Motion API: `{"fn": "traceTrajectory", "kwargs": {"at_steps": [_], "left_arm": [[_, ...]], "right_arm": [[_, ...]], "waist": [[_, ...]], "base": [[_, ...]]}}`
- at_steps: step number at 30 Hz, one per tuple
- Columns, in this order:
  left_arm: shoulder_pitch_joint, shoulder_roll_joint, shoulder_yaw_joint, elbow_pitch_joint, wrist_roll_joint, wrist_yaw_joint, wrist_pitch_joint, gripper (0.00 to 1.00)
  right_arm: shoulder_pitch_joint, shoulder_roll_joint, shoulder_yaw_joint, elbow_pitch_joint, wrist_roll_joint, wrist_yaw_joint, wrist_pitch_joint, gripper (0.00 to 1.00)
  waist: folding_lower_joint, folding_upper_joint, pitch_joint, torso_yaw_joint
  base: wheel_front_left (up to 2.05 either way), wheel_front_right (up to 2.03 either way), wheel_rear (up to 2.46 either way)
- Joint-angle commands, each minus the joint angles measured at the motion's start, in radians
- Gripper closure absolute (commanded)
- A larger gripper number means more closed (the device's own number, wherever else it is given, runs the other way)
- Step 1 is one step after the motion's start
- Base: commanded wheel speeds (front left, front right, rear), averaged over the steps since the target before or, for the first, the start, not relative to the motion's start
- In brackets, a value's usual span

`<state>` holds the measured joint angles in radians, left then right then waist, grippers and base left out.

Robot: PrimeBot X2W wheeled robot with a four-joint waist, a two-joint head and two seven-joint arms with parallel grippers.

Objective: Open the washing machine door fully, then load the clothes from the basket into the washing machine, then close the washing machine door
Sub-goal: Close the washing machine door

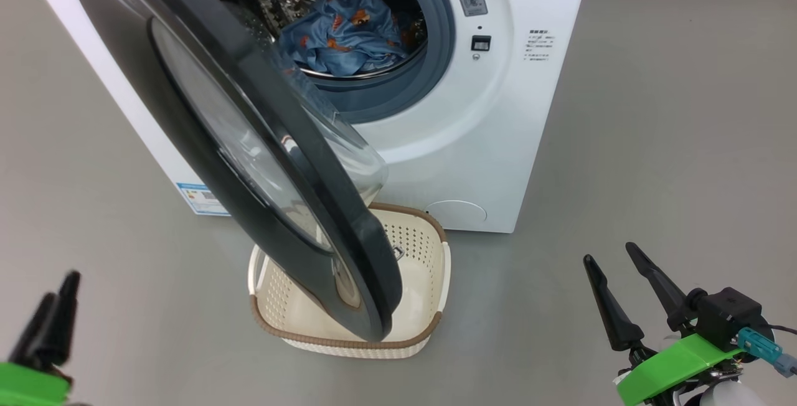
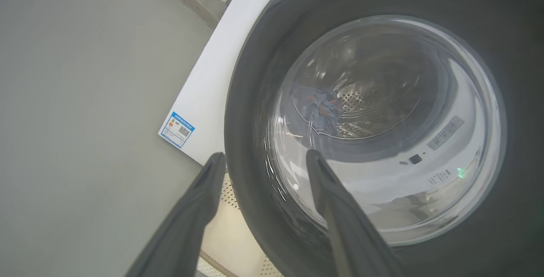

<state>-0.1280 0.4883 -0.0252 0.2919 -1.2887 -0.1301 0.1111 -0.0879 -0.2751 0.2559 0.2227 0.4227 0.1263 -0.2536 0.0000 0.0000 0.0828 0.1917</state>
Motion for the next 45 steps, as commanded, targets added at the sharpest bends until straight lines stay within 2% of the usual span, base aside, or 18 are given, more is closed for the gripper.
{"fn": "traceTrajectory", "kwargs": {"at_steps": [1, 4, 5, 8, 11, 12, 18, 22, 26, 29, 45], "left_arm": [[-0.003, 0.045, 0.008, -0.022, 0.028, -0.001, -0.083, 0.00], [0.015, 0.051, -0.060, -0.006, 0.076, -0.001, -0.222, 0.00], [0.015, 0.051, -0.060, -0.006, 0.076, -0.001, -0.222, 0.00], [0.025, 0.060, -0.126, 0.022, 0.128, -0.001, -0.334, 0.00], [0.024, 0.067, -0.163, 0.048, 0.226, -0.001, -0.369, 0.00], [0.017, 0.068, -0.155, 0.048, 0.287, -0.001, -0.371, 0.00], [0.052, -0.043, -0.006, -0.048, 0.639, -0.001, -0.373, 0.00], [0.097, -0.118, 0.041, -0.105, 0.798, -0.001, -0.373, 0.00], [0.136, -0.171, 0.066, -0.115, 0.847, -0.001, -0.373, 0.00], [0.153, -0.188, 0.062, -0.104, 0.860, -0.001, -0.373, 0.00], [0.160, -0.199, 0.073, -0.090, 0.882, -0.001, -0.373, 0.00]], "right_arm": [[-0.001, -0.016, 0.016, -0.022, 0.002, 0.004, -0.008, 0.00], [-0.004, -0.016, 0.018, -0.021, 0.001, 0.004, -0.008, 0.00], [-0.004, -0.016, 0.018, -0.021, 0.001, 0.004, -0.008, 0.00], [-0.004, -0.016, 0.019, -0.021, 0.001, 0.004, -0.008, 0.00], [-0.002, -0.016, 0.018, -0.022, 0.000, 0.004, -0.008, 0.00], [-0.002, -0.016, 0.016, -0.023, 0.000, 0.004, -0.008, 0.00], [-0.003, -0.015, 0.009, -0.026, -0.001, 0.004, -0.008, 0.00], [-0.006, -0.013, 0.009, -0.024, -0.001, 0.004, -0.008, 0.00], [-0.009, -0.011, 0.012, -0.022, 0.000, 0.004, -0.008, 0.00], [-0.008, -0.011, 0.011, -0.021, 0.001, 0.004, -0.008, 0.00], [-0.004, -0.013, 0.010, -0.021, 0.001, 0.004, -0.008, 0.00]], "waist": [[0.0000, 0.0000, 0.001, 0.004], [0.0000, 0.0000, 0.001, 0.006], [0.0000, 0.0000, 0.001, 0.006], [0.0000, 0.0000, -0.001, 0.007], [0.0000, 0.0000, -0.002, 0.009], [0.0000, 0.0000, -0.001, 0.010], [0.0000, 0.0000, 0.001, 0.013], [0.0000, 0.0000, 0.002, 0.011], [0.0000, 0.0000, 0.000, 0.006], [0.0000, 0.0000, 0.001, 0.005], [0.0000, 0.0000, -0.010, 0.007]], "base": [[0.00, 0.00, 0.00], [0.00, 0.00, 0.00], [0.00, 0.00, 0.00], [0.00, 0.00, 0.00], [0.00, 0.00, 0.00], [0.00, 0.00, 0.00], [0.00, 0.00, 0.00], [0.00, 0.00, 0.00], [0.00, 0.00, 0.00], [0.00, 0.00, 0.00], [0.00, 0.00, 0.00]]}}
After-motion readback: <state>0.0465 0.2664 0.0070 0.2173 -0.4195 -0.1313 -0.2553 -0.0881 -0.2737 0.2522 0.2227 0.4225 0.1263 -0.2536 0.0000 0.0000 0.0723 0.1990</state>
